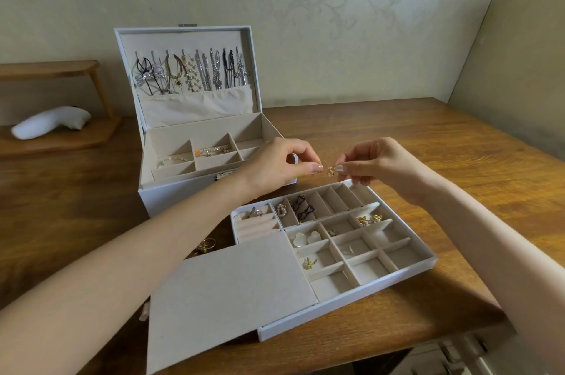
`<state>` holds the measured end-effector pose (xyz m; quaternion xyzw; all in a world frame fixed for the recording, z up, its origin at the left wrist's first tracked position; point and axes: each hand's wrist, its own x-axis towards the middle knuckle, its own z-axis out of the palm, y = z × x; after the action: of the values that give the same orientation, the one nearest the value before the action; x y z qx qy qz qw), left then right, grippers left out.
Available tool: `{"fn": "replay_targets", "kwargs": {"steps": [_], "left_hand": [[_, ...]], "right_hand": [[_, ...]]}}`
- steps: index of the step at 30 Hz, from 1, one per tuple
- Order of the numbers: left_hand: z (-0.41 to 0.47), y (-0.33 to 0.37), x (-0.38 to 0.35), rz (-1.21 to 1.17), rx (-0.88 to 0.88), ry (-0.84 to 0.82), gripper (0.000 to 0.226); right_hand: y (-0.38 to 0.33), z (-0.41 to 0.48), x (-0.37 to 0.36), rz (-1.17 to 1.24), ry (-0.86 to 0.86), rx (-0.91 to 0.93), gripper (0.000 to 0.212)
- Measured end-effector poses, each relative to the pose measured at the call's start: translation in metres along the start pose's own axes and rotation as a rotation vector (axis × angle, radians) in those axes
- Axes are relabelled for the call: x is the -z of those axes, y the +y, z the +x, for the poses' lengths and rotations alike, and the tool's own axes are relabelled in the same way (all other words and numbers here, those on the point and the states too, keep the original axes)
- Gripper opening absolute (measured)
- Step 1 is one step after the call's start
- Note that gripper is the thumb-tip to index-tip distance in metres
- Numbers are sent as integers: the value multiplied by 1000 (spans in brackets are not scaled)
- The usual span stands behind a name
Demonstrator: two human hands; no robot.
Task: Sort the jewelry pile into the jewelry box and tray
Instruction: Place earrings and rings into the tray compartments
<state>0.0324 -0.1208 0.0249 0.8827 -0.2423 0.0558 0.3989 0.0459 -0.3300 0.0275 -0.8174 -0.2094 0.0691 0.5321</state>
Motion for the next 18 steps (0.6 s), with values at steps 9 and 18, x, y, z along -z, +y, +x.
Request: {"fn": "replay_targets", "kwargs": {"steps": [9, 18], "left_hand": [[2, 4, -7, -72, 82, 8, 14], [6, 9, -14, -243, 128, -47, 22]], "right_hand": [[-6, 2, 1, -364, 126, 179, 10], [-3, 3, 1, -422, 152, 247, 15]]}}
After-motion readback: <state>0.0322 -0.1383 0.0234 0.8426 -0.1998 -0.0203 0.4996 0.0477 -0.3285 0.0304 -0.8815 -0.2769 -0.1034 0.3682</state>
